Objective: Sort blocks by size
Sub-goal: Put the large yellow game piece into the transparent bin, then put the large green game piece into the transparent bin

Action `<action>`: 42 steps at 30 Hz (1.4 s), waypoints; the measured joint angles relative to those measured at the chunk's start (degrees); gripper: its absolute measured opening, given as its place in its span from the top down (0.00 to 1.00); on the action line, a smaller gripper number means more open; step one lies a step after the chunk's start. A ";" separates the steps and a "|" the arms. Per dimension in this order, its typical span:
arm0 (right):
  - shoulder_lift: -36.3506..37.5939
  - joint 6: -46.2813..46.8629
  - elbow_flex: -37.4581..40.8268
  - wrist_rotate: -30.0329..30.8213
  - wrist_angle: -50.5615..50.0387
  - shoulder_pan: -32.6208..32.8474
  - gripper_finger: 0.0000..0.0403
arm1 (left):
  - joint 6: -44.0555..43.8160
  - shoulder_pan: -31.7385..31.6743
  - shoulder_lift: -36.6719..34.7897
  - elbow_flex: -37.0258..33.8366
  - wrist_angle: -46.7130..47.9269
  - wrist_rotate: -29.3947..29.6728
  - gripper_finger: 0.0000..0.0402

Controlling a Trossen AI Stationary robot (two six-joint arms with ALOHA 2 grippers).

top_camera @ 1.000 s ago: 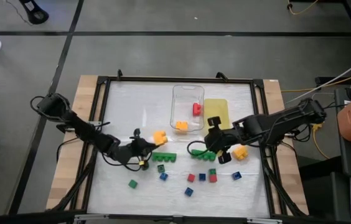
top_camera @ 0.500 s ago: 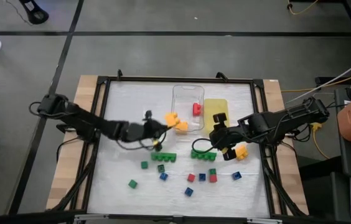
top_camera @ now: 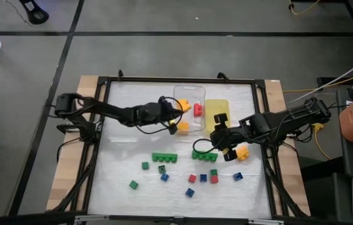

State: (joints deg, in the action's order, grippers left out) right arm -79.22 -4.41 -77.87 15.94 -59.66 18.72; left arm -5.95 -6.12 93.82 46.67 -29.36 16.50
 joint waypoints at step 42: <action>-0.09 6.82 16.94 -6.71 22.13 0.02 0.59 | -8.82 24.64 -14.55 2.53 37.20 -0.05 0.66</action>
State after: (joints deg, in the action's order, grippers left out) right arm -79.31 2.41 -60.92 9.23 -37.53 18.74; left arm -14.78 18.52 79.27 49.20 7.84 16.45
